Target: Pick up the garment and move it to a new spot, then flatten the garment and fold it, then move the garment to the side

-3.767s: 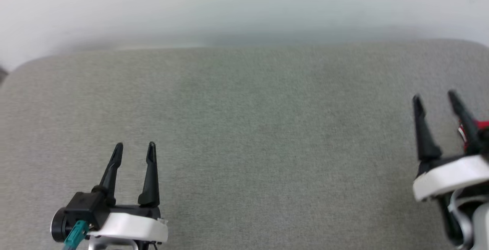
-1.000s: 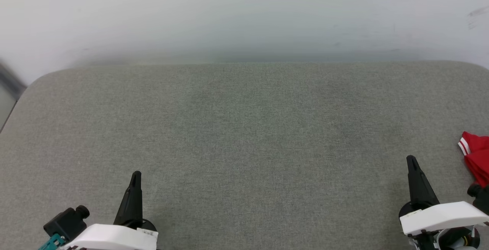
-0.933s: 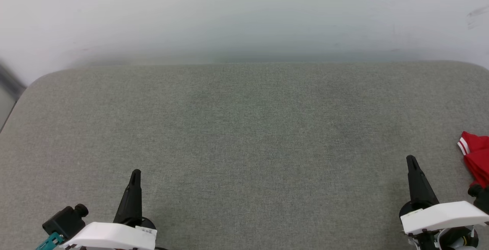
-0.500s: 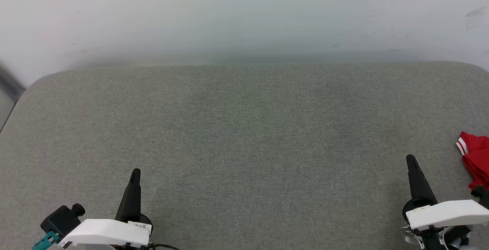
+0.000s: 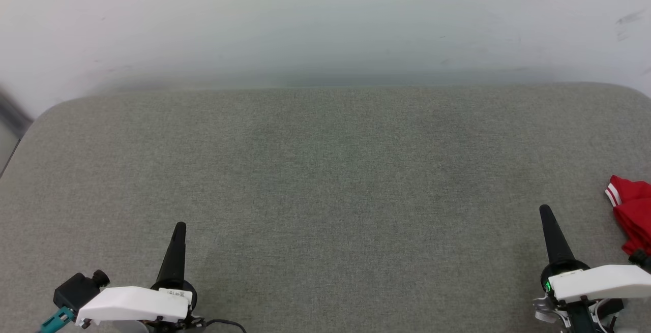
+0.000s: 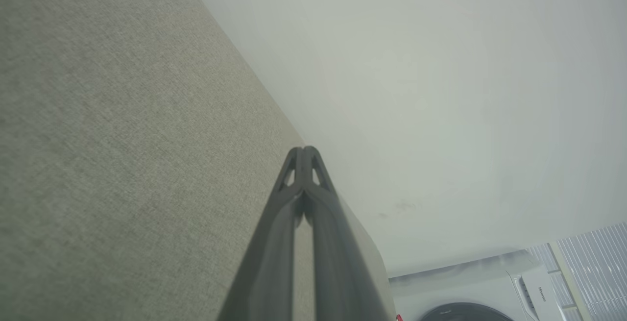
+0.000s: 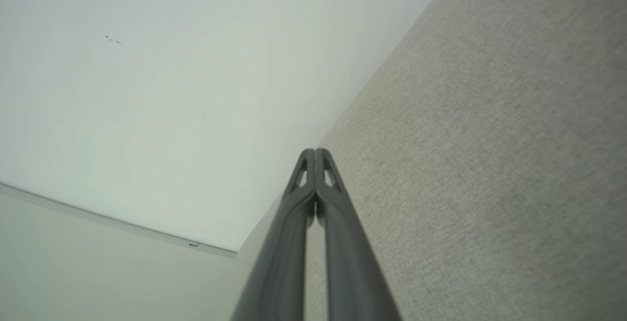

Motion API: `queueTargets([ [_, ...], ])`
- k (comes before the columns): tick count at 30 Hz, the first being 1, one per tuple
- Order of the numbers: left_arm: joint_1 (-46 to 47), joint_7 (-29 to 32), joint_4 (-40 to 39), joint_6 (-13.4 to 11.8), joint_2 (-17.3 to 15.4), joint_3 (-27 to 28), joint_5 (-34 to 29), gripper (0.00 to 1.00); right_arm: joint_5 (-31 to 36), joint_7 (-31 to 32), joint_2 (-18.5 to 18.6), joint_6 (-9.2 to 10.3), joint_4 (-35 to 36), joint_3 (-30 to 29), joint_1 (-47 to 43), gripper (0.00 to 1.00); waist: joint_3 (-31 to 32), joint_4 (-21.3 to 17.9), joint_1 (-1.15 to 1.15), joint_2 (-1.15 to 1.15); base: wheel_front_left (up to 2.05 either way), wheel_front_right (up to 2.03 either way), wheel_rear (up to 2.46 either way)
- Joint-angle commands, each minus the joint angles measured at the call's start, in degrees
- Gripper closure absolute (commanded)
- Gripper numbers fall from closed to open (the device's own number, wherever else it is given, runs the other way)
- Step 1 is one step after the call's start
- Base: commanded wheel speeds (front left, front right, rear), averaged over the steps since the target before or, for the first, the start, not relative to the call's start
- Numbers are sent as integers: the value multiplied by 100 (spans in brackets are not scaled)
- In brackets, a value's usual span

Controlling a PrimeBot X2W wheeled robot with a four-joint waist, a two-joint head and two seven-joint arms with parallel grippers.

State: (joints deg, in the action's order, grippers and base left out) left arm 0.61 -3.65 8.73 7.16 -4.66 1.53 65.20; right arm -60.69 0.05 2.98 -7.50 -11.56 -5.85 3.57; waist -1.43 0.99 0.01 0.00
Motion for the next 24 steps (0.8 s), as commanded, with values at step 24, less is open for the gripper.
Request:
queueTargets([
  [24, 340, 381, 216, 30, -17, 126, 1352, 100, -1467, 302, -12, 1, -94, -40, 208, 100, 47, -38, 0, 0, 0, 0, 0],
])
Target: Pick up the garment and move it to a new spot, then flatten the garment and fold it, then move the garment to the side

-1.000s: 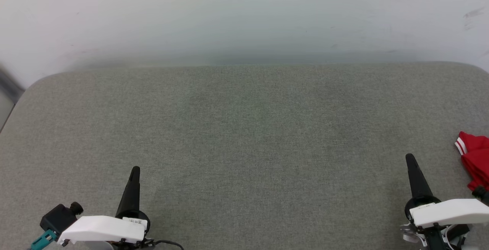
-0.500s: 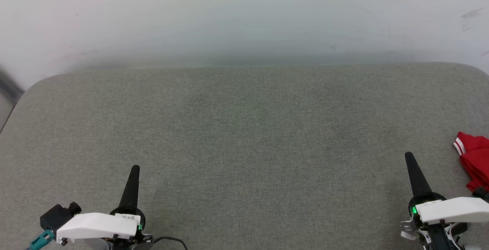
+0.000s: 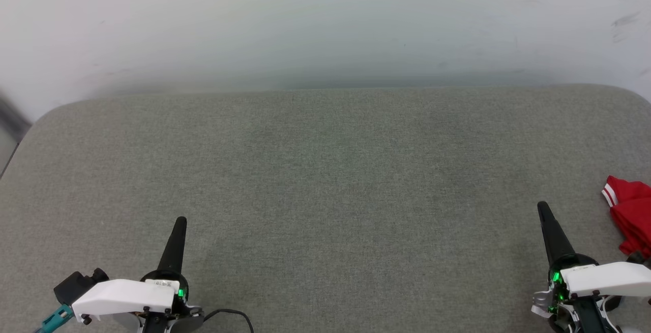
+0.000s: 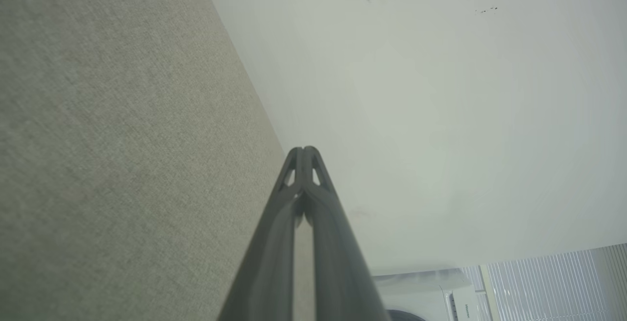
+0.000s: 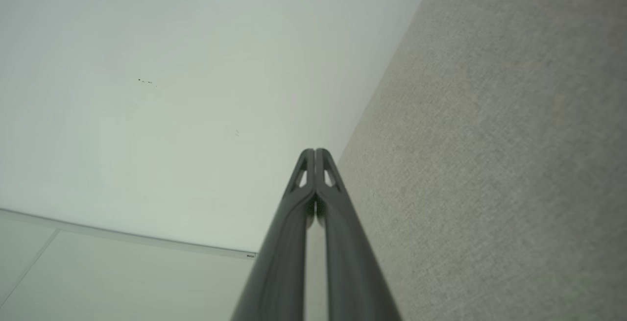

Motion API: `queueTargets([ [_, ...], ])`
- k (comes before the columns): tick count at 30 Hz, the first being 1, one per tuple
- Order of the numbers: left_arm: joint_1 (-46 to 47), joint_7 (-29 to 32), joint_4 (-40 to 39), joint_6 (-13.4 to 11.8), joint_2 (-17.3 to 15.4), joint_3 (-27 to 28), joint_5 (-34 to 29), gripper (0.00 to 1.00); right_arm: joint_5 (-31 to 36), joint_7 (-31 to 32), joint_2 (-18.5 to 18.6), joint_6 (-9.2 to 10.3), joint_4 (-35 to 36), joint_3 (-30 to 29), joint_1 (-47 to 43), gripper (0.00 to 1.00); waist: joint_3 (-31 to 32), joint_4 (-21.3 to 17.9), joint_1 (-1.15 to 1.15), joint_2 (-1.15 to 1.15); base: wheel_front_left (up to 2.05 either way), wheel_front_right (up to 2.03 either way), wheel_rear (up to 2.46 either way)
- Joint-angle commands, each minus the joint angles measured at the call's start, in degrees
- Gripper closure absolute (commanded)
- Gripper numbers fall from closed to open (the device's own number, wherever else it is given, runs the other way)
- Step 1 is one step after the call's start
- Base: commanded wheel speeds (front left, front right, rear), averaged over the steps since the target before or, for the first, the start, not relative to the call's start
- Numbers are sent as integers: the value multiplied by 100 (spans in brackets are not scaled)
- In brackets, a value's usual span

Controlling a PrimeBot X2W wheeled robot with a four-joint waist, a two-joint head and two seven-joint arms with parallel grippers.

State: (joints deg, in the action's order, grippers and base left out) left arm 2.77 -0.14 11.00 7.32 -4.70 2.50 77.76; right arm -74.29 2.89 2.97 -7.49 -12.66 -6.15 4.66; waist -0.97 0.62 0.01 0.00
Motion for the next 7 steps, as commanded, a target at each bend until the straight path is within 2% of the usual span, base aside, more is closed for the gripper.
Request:
queueTargets([
  [1, 132, 42, -2, 14, -13, 34, 142, 100, -158, 28, -11, 0, 12, -11, 103, 100, 3, -2, 0, 0, 0, 0, 0],
  [7, 172, 122, 56, 17, -6, 61, 413, 100, -455, 93, -12, 0, -15, -17, 126, 100, 15, -12, 0, 0, 0, 0, 0],
])
